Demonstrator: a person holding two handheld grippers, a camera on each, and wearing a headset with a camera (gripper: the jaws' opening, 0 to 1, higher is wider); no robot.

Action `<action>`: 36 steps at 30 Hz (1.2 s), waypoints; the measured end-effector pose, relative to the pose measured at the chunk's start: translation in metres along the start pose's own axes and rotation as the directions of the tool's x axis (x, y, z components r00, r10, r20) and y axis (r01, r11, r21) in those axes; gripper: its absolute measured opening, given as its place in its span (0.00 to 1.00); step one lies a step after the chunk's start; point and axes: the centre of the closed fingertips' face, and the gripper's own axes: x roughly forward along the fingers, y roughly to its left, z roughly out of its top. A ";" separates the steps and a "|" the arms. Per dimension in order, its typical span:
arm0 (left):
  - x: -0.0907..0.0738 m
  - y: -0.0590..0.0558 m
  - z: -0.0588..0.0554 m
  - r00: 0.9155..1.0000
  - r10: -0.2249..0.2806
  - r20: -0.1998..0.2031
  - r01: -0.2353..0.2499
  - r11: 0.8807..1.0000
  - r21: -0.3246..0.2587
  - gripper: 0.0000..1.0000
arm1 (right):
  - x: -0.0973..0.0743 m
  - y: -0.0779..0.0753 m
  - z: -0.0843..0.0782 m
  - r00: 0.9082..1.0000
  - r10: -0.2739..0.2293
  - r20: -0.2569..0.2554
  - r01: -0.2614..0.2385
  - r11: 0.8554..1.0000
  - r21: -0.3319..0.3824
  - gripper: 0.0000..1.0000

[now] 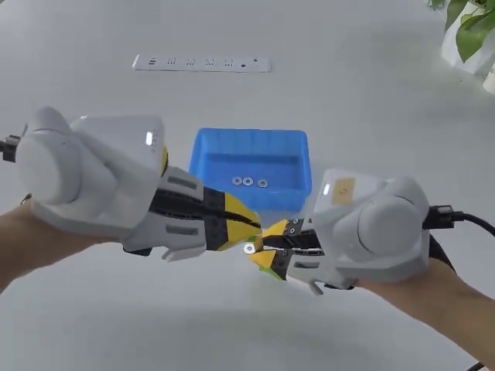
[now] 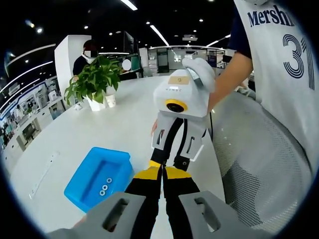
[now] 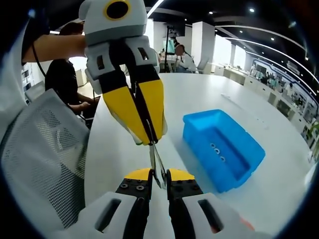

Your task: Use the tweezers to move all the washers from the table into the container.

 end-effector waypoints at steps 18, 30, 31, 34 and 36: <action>0.003 0.001 -0.005 1.000 -0.003 -0.017 0.003 1.000 0.004 0.05 | 0.005 -0.001 -0.003 1.000 0.012 0.001 -0.012 1.000 0.017 0.13; 0.004 0.001 -0.004 1.000 -0.010 -0.015 0.010 1.000 -0.009 0.05 | 0.005 -0.002 -0.004 1.000 0.023 0.000 -0.023 0.999 0.028 0.13; 0.005 0.001 -0.004 1.000 -0.011 -0.015 0.011 1.000 -0.009 0.05 | 0.005 -0.002 -0.005 1.000 0.024 0.000 -0.024 0.999 0.028 0.13; 0.006 0.001 -0.003 1.000 -0.018 -0.019 0.017 1.000 -0.007 0.05 | 0.006 -0.002 -0.008 0.999 0.039 -0.012 -0.038 0.999 0.028 0.13; 0.006 0.001 -0.003 1.000 -0.022 -0.019 0.022 1.000 -0.008 0.05 | 0.006 -0.002 -0.008 0.998 0.054 -0.011 -0.054 0.998 0.022 0.13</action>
